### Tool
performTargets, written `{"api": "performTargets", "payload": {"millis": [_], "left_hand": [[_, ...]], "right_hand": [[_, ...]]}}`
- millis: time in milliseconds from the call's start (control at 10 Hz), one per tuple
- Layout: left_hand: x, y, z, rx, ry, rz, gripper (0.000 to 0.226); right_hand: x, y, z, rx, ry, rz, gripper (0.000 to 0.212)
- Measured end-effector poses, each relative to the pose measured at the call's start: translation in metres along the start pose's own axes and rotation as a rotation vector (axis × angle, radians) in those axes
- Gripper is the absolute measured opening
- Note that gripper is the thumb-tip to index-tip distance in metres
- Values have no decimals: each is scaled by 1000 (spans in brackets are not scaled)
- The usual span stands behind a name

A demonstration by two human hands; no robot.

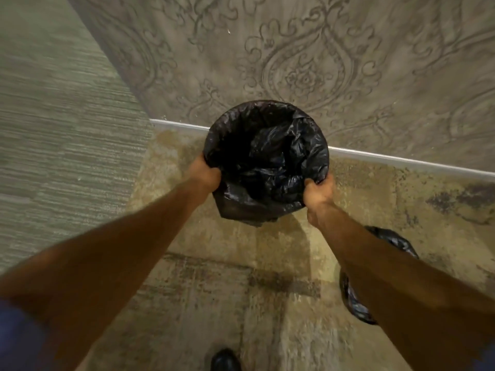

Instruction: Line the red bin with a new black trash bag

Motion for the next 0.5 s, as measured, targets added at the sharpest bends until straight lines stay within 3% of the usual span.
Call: {"api": "performTargets", "payload": {"millis": [200, 300, 500], "left_hand": [[29, 5, -1, 221, 27, 46, 44], [19, 1, 8, 188, 58, 79, 46], [-24, -22, -62, 322, 547, 133, 65]], "right_hand": [[24, 18, -12, -73, 84, 93, 42], [7, 10, -18, -11, 60, 181, 45], [-109, -51, 50, -263, -426, 236, 56]]}}
Point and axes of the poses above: each hand's wrist, its own x-axis towards the middle knuckle, its own y-axis out of the palm, z = x × y, the point moved 5 cm from there along x, towards the middle knuckle, and after that the axes turned 14 degrees about y, right-handed, at the moved point
